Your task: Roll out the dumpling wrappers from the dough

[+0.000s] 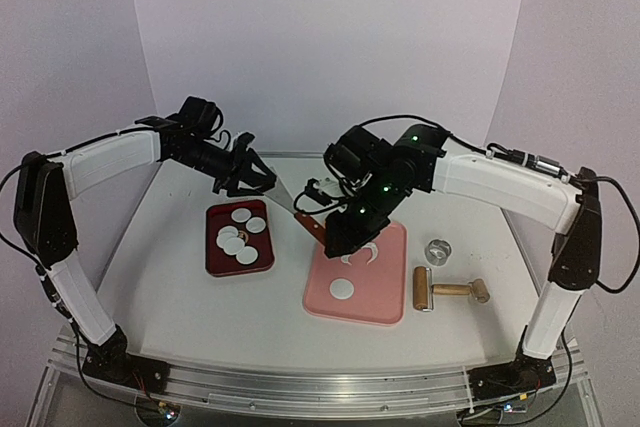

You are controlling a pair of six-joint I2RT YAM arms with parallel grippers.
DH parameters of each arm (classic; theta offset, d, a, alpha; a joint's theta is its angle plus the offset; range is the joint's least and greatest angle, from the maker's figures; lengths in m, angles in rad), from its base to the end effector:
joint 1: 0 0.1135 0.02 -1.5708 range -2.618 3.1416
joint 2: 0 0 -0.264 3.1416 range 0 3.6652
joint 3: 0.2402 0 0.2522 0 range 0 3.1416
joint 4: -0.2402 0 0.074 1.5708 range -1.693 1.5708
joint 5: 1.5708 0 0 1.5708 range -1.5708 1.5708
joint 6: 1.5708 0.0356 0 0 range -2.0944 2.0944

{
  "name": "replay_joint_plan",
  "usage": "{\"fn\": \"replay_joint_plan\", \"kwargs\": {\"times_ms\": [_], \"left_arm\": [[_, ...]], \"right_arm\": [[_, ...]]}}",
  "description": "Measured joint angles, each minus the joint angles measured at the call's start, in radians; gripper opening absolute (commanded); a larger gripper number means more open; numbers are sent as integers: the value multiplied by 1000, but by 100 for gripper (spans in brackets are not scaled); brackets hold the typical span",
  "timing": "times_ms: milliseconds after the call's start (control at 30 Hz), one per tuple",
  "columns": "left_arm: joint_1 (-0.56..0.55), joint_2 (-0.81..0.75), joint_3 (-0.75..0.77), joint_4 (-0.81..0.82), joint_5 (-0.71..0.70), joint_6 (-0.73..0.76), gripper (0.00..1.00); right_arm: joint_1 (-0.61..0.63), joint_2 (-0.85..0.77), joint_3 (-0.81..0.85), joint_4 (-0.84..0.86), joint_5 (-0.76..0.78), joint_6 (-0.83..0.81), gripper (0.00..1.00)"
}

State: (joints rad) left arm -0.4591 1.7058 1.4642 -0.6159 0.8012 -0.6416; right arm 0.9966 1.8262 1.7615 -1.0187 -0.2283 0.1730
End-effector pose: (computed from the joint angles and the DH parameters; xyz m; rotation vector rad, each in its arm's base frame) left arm 0.3225 -0.1879 0.3001 0.1701 2.6028 -1.4321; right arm 0.2029 0.3284 0.3169 -1.1884 2.5225 0.6490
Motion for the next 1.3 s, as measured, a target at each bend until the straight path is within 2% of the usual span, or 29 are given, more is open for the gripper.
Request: {"fn": "replay_joint_plan", "kwargs": {"times_ms": [67,233,367,400,433,467,567,633,800,933,1133,1300], "left_arm": [[5,0,-1,19,14,-15,27],[9,-1,-14,56,45,-46,1],[14,-8,-28,91,74,-58,0],[14,-15,-34,100,77,-62,0],[15,-22,-40,109,79,-66,0],[15,-30,-49,119,78,-69,0],[16,-67,-88,150,60,-88,0],[16,-97,-126,174,27,-106,0],[18,-199,-244,291,-29,-207,0],[18,-267,-272,410,-86,-285,0],[18,-383,-331,608,-165,-385,0],[18,-422,-366,744,-186,-466,0]], "right_arm": [[0,3,0,0,0,0,0],[0,7,0,0,1,-7,0],[0,8,-5,1,-2,-8,3],[0,9,-6,3,0,-10,10],[0,9,-6,5,2,-10,23],[0,10,-6,7,7,-10,43],[7,10,-6,13,50,1,83],[6,10,-4,20,84,20,96],[-29,9,31,52,112,80,98],[-130,-32,18,160,25,173,98],[-324,-203,-207,469,-200,388,98],[-336,-241,-342,722,-370,557,98]]}}
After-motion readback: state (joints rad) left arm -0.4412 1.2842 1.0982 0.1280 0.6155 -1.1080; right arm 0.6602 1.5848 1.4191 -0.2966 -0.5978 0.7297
